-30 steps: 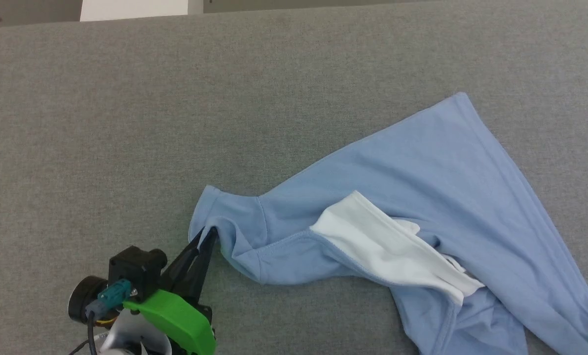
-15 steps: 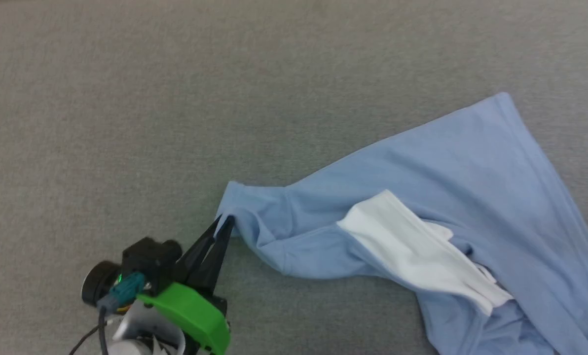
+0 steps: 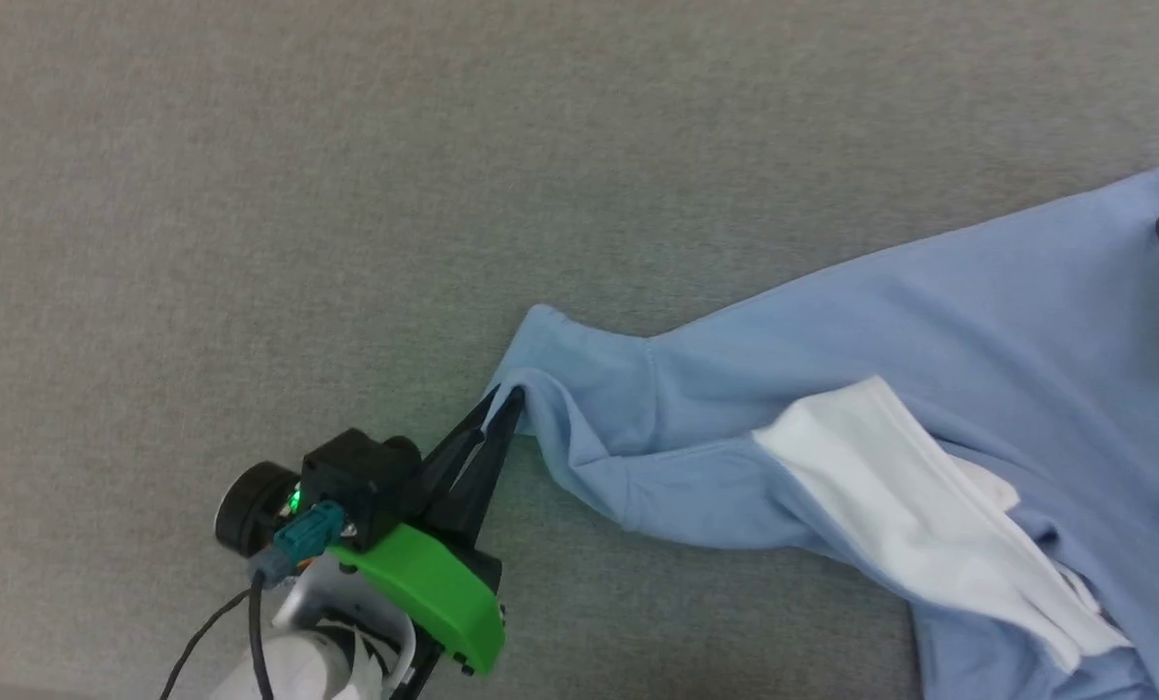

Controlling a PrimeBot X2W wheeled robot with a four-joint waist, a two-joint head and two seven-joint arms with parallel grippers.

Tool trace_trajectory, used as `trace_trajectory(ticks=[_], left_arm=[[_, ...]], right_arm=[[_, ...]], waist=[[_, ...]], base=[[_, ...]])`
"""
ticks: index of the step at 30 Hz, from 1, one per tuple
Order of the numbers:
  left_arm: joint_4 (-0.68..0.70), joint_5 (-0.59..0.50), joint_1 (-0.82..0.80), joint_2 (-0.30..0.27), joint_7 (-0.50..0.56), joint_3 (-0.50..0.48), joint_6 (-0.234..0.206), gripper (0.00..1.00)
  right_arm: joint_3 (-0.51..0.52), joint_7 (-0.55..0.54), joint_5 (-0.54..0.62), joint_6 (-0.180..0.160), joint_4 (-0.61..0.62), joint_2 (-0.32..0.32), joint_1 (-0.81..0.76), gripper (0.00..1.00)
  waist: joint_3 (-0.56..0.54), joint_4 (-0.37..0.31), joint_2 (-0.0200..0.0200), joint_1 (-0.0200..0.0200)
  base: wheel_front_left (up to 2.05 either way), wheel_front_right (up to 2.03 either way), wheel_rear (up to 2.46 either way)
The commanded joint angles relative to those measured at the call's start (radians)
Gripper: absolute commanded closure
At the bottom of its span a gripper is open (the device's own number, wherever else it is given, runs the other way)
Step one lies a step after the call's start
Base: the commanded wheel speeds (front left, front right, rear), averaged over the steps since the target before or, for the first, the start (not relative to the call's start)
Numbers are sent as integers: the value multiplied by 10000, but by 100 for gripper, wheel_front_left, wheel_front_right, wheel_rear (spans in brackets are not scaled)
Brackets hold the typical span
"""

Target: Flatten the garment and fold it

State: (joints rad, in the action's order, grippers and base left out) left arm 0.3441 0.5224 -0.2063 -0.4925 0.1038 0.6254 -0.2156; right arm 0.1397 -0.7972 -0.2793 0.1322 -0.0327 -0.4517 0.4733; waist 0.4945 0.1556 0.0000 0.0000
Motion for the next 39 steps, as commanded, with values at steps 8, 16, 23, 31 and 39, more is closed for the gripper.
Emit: trace_trajectory(ticks=[8,16,23,31,39], left_arm=[[-313,-1,-336,197,-163,-11,106,100],[-546,153,-376,118,-315,-168,169,100],[-1039,-176,-985,-28,-1067,-561,305,100],[-1964,-460,-2476,-437,-1663,-1196,749,100],[-2626,-636,-4731,-838,-1990,-1854,1376,100]], right_arm=[[-386,-1040,-560,-15,-624,-217,142,22],[-387,-1185,-649,-15,-324,-480,117,100],[20,917,-418,-15,-55,-12,272,100],[293,3281,-237,-15,401,736,726,100],[-4,4376,-213,-15,684,1029,1978,100]], waist=[[483,495,0,0],[153,291,0,0],[-525,25,0,0],[-1594,-493,0,0],[-2682,-1033,0,0]], base=[[0,0,0],[0,0,0],[0,0,0],[0,0,0],[0,0,0]])
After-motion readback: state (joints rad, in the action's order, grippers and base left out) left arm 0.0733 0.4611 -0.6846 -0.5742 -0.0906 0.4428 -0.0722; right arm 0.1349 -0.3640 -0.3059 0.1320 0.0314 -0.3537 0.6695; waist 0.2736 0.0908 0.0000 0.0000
